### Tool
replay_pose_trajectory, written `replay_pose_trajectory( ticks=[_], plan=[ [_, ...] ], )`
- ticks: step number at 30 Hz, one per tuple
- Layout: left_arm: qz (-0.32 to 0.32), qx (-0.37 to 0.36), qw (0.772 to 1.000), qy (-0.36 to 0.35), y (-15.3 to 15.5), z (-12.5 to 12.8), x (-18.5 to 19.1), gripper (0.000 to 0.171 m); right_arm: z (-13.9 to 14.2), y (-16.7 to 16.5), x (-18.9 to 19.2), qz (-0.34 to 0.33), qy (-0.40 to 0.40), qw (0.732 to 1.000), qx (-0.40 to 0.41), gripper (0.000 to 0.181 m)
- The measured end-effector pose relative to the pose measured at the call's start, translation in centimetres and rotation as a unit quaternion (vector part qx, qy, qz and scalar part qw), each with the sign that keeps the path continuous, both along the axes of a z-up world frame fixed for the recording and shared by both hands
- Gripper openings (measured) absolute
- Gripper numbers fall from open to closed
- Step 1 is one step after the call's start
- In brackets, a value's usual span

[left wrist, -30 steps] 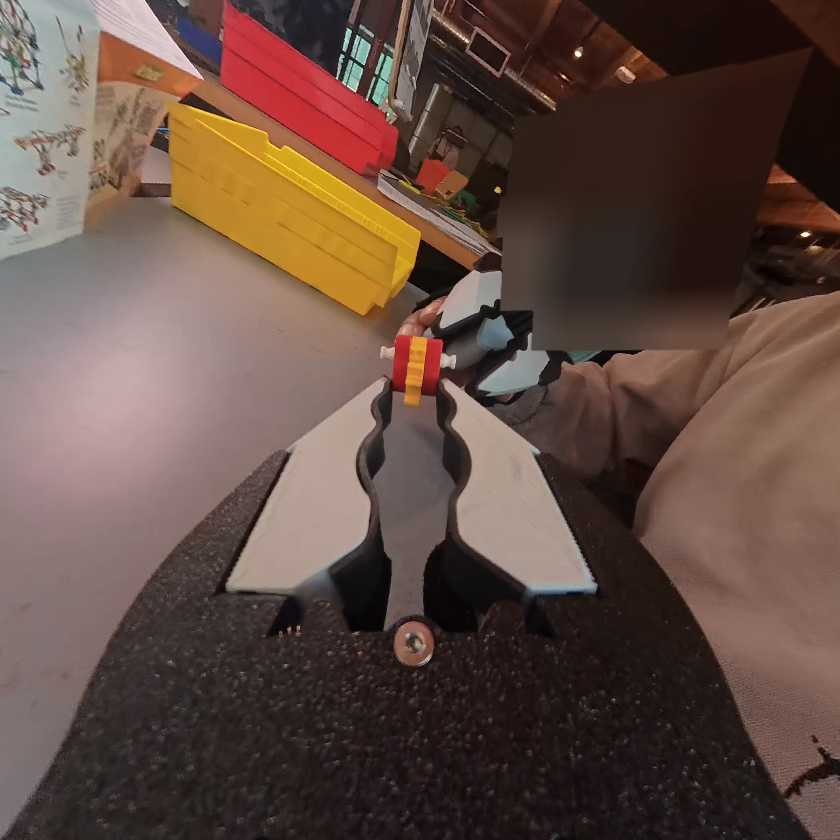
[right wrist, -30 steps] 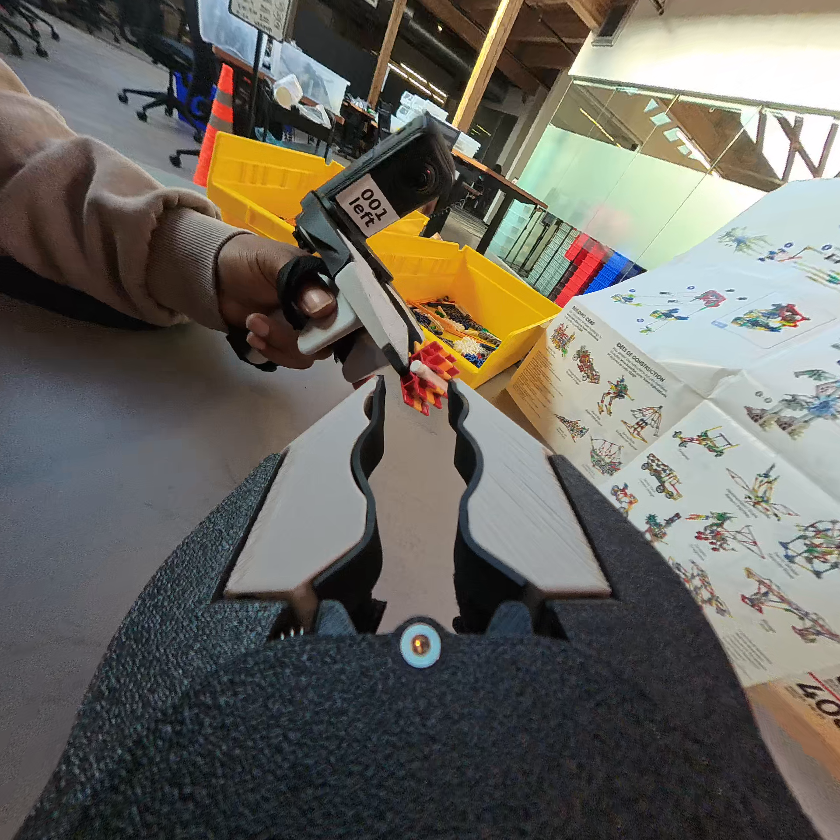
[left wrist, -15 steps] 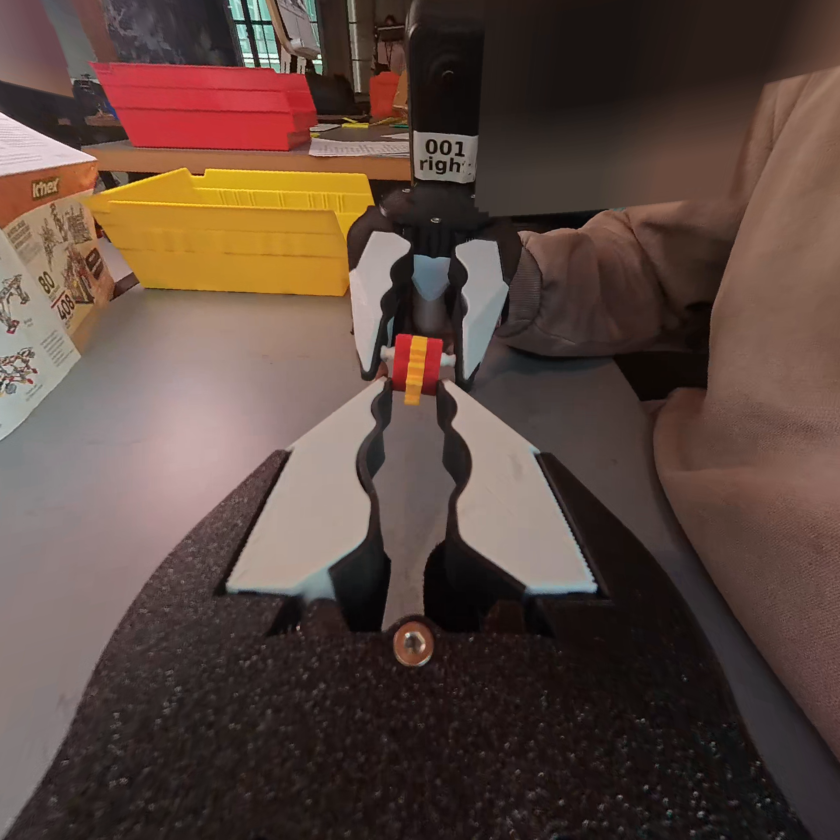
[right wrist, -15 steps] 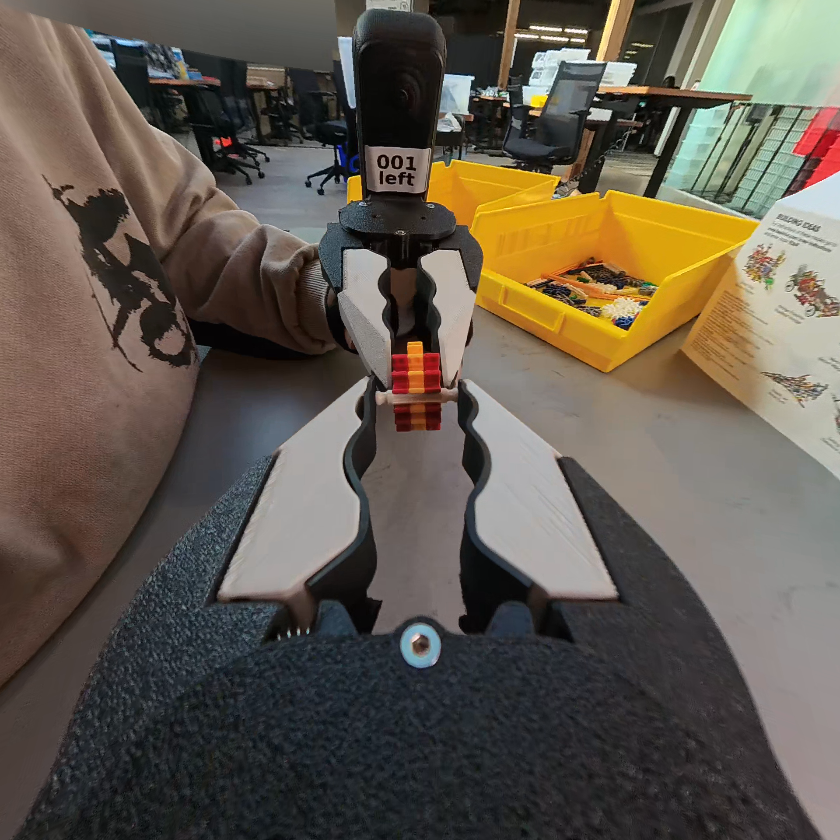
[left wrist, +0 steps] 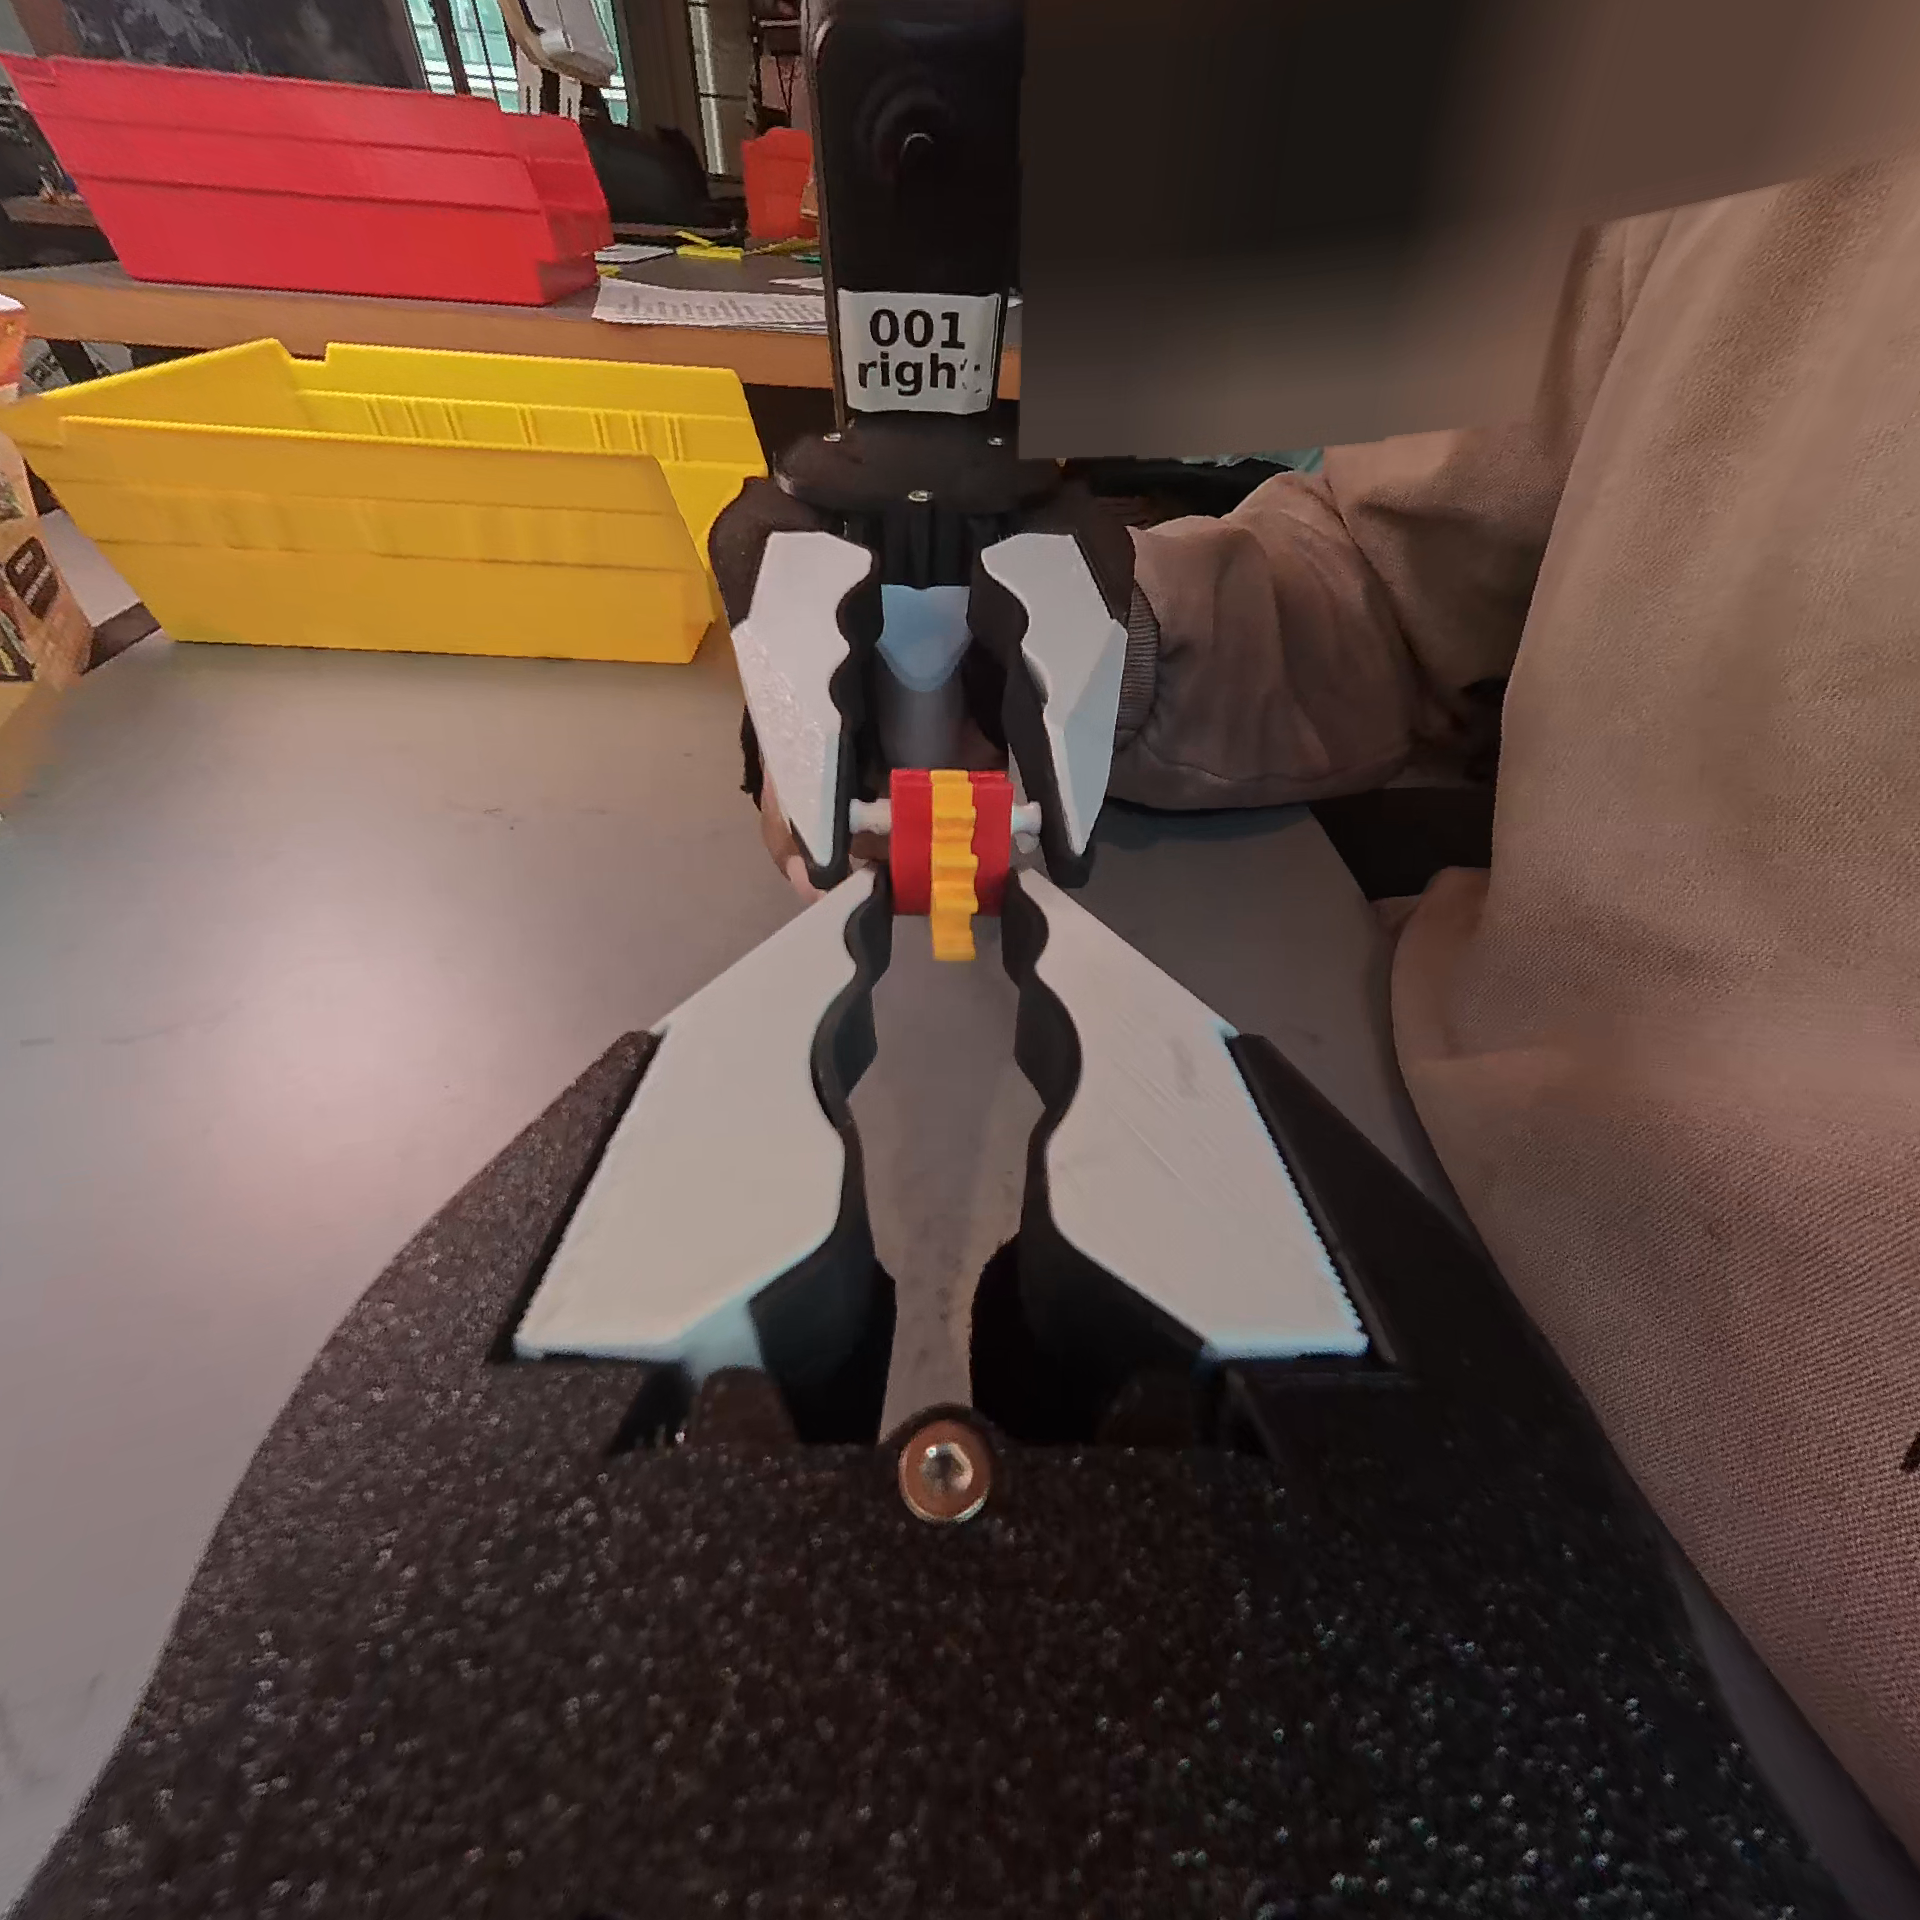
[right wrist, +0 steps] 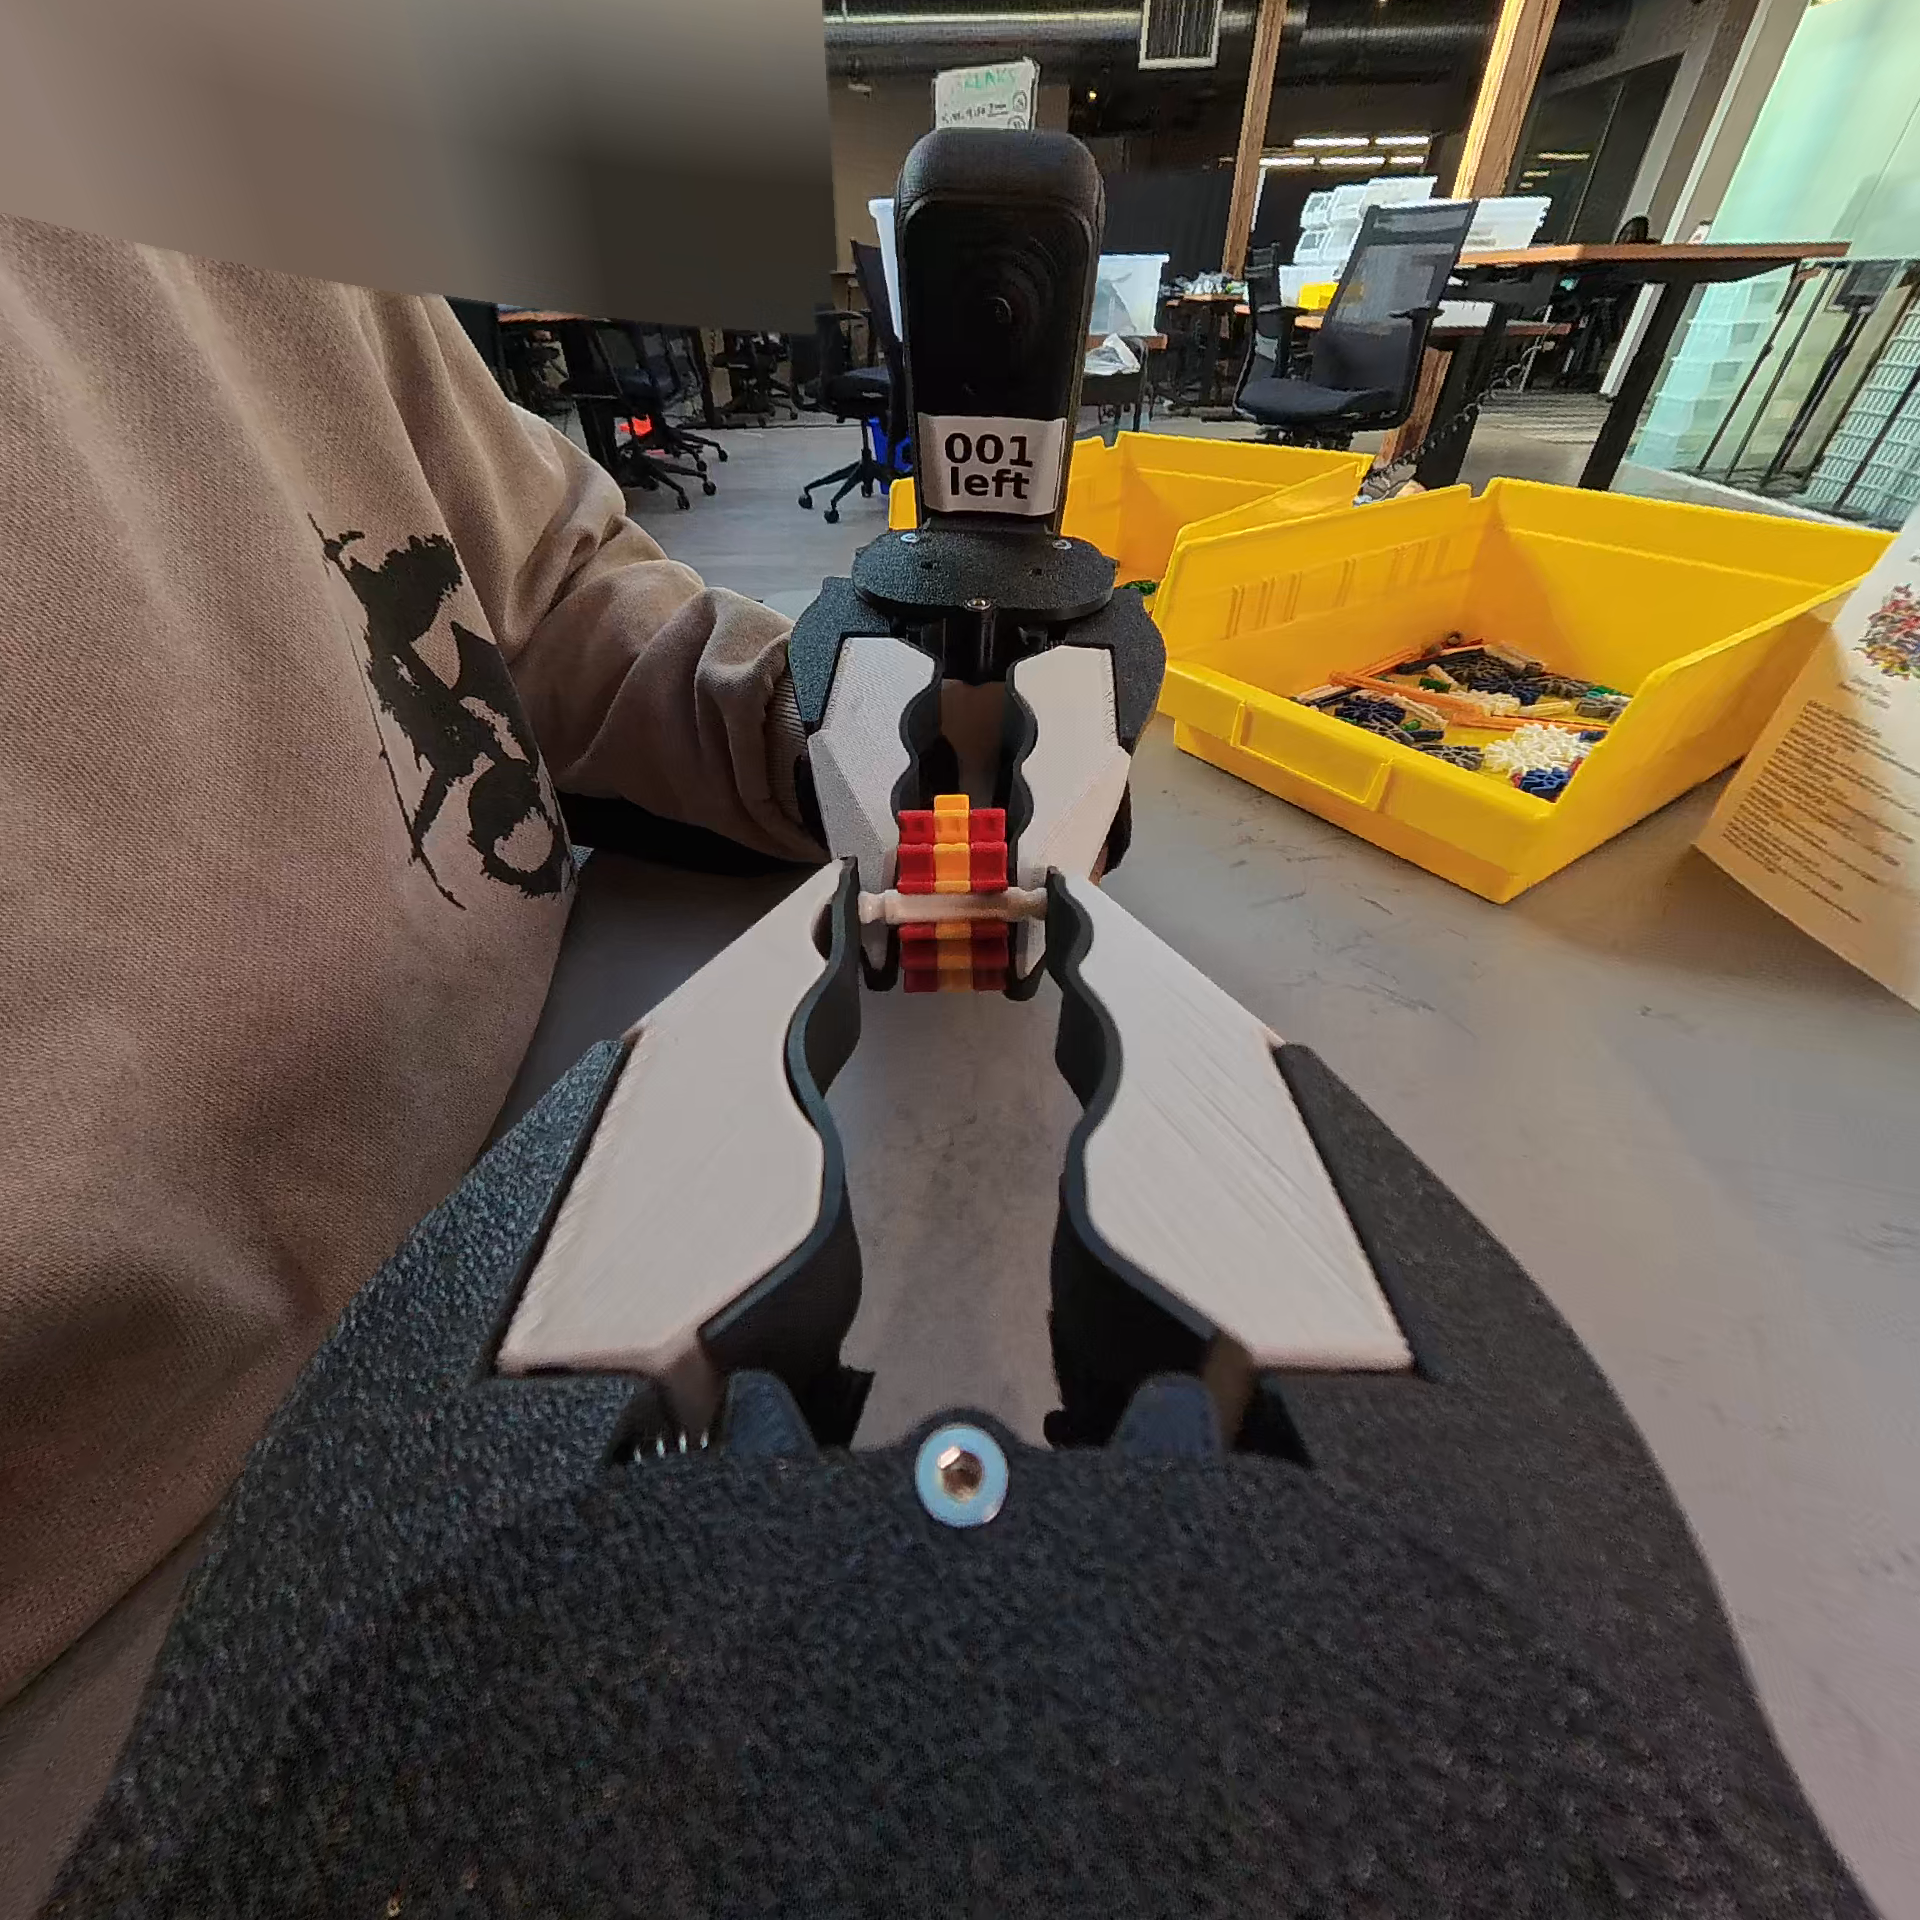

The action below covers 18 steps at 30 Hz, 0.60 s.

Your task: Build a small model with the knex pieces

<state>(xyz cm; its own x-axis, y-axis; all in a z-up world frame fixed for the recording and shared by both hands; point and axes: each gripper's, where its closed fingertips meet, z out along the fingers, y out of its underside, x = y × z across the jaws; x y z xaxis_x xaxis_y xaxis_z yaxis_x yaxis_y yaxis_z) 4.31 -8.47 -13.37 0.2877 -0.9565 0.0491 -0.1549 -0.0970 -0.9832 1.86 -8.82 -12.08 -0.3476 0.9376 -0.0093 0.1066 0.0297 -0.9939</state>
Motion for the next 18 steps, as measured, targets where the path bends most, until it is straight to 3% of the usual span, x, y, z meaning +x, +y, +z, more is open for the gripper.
replay_pose_trajectory(
  ticks=[8,16,17,18],
  plan=[
    [0.011,0.002,1.000,0.000,0.2,1.1,-0.2,0.019,1.1,0.2,0.3,0.017,0.004,0.999,-0.032,0.031],
    [0.026,-0.017,0.999,-0.013,0.9,1.2,-1.1,0.018,0.4,1.1,0.5,0.007,-0.014,0.999,-0.028,0.030],
    [0.040,-0.014,0.999,-0.017,1.4,1.4,-2.0,0.003,0.7,1.5,0.8,0.001,-0.004,0.999,-0.033,0.019],
    [0.074,-0.009,0.997,-0.014,2.3,1.1,-3.4,0.000,1.8,1.9,1.6,0.004,0.029,0.998,-0.047,0.000]
  ],
)
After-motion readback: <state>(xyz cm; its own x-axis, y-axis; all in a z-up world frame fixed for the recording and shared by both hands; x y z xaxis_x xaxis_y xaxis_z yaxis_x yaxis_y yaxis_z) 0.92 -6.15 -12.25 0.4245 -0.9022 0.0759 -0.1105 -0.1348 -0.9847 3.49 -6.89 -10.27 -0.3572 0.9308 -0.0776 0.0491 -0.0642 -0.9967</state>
